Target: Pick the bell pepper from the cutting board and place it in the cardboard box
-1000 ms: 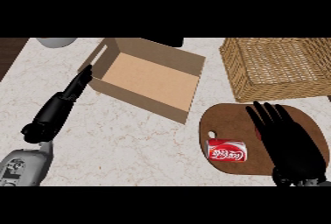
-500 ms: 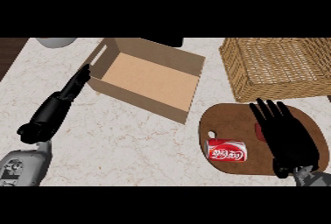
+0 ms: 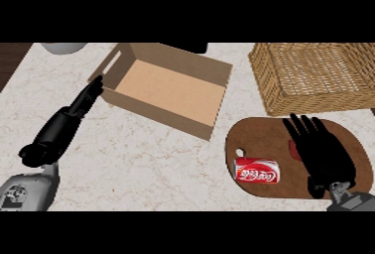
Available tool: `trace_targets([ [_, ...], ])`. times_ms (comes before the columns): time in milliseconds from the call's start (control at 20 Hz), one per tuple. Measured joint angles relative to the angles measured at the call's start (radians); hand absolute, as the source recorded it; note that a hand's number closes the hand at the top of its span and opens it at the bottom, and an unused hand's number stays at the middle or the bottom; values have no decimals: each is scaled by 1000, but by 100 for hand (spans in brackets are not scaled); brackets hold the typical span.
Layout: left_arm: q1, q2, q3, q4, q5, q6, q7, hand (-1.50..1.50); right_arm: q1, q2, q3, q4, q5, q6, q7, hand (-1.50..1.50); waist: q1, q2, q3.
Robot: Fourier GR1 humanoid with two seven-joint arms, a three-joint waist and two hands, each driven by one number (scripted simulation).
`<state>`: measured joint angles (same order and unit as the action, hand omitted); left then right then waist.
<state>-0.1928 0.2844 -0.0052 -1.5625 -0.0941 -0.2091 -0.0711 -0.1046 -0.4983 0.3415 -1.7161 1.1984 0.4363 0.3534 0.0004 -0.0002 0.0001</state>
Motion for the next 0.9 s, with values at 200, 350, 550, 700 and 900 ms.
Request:
trace_targets([
  [200,-12,-10,14,14,-13,-8,-8,0,-22,24,-18,81,56,-33,-18,-150,0,0,0],
  [350,-24,-17,18,6,-18,-14,15,0,-32,27,-48,115,70,-41,-42,-150,0,0,0],
  [550,-38,-37,23,21,-37,-10,19,0,-27,41,-82,173,81,-77,-99,-150,0,0,0],
  [700,-42,-39,33,27,-36,-22,17,0,-39,50,-82,209,99,-91,-147,150,0,0,0],
  [900,-26,-45,32,12,-50,-19,9,0,-54,40,-69,235,124,-154,-227,150,1,-1,-1],
])
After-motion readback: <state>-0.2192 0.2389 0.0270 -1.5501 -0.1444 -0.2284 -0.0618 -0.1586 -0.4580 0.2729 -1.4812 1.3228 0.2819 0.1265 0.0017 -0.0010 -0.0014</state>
